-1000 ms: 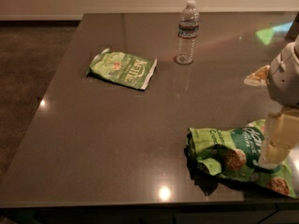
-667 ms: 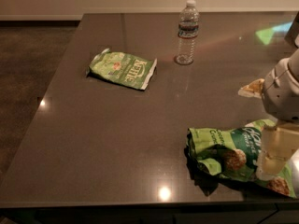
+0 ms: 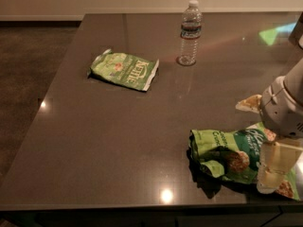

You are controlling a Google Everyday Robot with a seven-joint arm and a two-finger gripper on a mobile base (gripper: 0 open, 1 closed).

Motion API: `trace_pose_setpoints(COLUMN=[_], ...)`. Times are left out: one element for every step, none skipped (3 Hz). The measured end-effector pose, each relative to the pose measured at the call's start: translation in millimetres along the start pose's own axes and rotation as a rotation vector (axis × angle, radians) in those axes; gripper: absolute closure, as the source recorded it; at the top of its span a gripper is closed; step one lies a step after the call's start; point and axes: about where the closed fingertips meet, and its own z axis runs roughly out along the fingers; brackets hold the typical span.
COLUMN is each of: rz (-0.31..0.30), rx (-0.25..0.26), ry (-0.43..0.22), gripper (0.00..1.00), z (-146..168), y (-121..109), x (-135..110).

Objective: Move green rice chip bag near green jalapeno chip bag

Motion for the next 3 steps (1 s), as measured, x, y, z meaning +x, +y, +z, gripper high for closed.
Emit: trace_pose_setpoints(rz=[-0.006, -0.005, 0.031], rx=[-0.011, -0.025, -0.043], ry=[0.001, 0.006, 0.007], gripper=[0.16, 0.39, 0.61], z=[7.8, 11.4, 8.9], y=[1.3, 1.7, -0.3], x=[2.4, 4.7, 5.5])
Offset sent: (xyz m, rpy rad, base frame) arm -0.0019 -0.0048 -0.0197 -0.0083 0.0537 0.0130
